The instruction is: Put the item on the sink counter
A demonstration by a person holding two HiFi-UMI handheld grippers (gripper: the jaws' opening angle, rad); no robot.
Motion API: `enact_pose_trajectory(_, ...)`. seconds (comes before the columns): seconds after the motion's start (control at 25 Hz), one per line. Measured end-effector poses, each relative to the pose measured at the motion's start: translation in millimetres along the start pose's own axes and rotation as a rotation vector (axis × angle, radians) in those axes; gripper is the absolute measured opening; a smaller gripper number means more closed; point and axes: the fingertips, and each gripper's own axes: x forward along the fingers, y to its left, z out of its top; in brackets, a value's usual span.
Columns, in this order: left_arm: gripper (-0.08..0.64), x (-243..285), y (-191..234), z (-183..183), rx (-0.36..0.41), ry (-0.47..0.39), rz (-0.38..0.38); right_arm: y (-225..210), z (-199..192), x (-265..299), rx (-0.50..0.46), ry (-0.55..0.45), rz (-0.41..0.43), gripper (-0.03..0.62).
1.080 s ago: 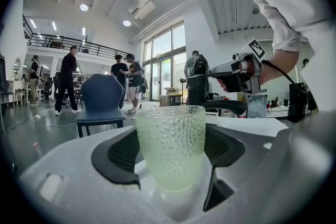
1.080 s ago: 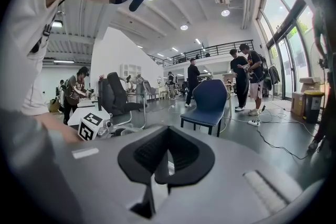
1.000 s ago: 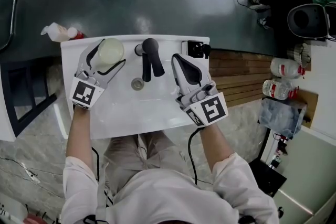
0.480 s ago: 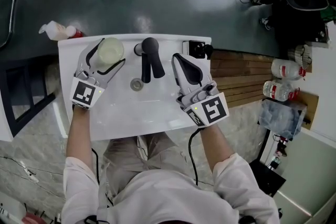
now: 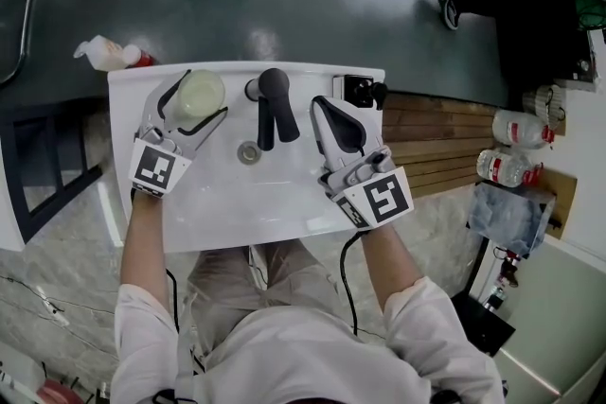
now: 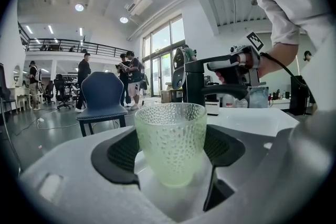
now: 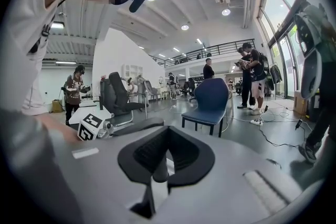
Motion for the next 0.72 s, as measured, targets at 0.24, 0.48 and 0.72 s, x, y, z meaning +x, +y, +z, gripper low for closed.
enact_pose_trajectory(0.24,0.385,-3.3,-0.5,-2.7,-0.013,0.0,-0.009,-1.2,0.7,0.3,0.003,0.001,-0.001,0.005)
enact_pose_trajectory(0.48,0.42,-4.8,-1.3,0.6,-0.036,-0.026,-0.005,2.0,-0.6,0.8,0.0,0.001,0.002,0.005)
enact_pose_trajectory(0.72,0.428,-4.9,-3.5,1.9,-0.039,-0.029,-0.015,2.5,-0.7,0.9,-0.002,0.0,0.0,0.005)
